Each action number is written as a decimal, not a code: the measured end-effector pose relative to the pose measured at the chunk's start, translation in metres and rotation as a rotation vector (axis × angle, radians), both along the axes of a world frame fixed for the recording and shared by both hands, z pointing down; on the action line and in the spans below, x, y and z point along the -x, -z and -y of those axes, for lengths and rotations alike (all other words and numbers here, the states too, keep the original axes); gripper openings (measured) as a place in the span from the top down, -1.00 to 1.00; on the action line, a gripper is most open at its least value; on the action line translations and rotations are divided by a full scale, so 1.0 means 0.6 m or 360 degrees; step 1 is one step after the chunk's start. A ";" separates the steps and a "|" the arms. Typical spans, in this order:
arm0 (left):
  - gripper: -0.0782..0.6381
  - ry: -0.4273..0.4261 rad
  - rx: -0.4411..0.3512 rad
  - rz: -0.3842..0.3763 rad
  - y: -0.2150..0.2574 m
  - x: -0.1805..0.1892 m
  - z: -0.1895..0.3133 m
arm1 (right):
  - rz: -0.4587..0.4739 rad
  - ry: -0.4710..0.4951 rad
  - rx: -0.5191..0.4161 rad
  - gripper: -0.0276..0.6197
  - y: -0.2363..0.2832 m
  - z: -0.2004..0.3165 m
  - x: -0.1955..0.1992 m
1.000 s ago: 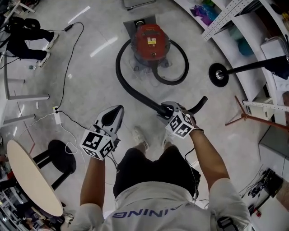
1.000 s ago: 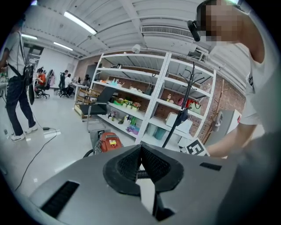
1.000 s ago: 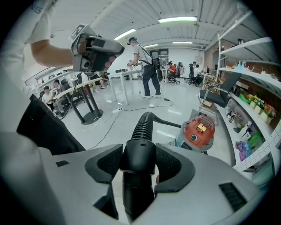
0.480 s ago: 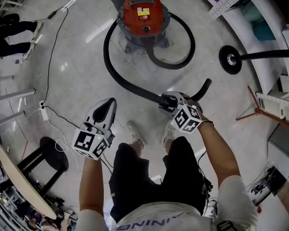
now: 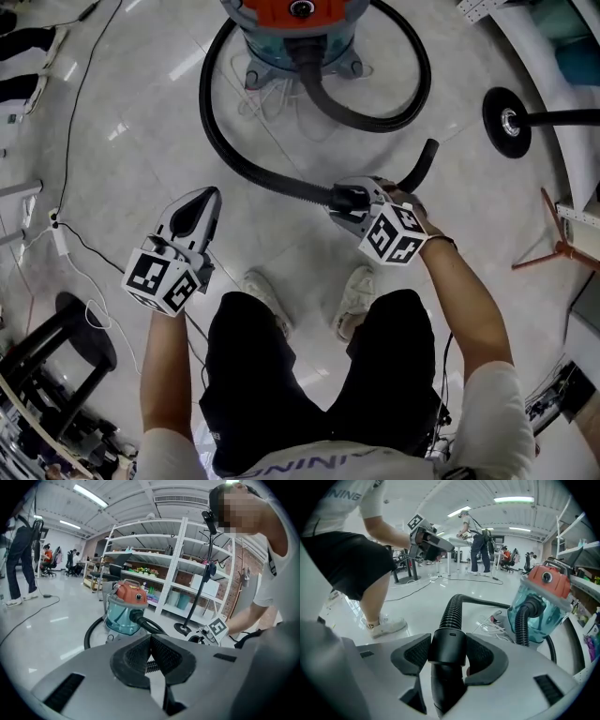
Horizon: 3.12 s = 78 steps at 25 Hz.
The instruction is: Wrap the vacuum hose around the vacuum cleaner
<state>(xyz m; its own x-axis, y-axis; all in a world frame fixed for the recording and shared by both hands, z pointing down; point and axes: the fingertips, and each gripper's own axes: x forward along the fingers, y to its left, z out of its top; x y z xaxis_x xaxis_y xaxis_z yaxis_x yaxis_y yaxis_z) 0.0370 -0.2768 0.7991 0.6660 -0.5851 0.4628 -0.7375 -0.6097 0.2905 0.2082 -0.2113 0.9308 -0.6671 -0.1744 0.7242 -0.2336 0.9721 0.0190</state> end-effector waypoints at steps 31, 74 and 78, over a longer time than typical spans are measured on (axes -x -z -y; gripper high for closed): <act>0.73 -0.0011 0.0011 -0.0044 -0.260 0.009 0.070 | -0.0165 0.0162 0.0051 0.17 -0.426 0.036 -0.050; 0.73 0.0001 -0.0214 -0.0002 0.637 0.025 -0.024 | 0.0342 -0.1106 0.0200 0.87 0.610 0.036 -0.024; 0.73 0.0034 -0.0176 -0.0069 0.762 0.071 -0.066 | 0.0452 -0.1342 0.0235 0.88 0.770 -0.005 -0.019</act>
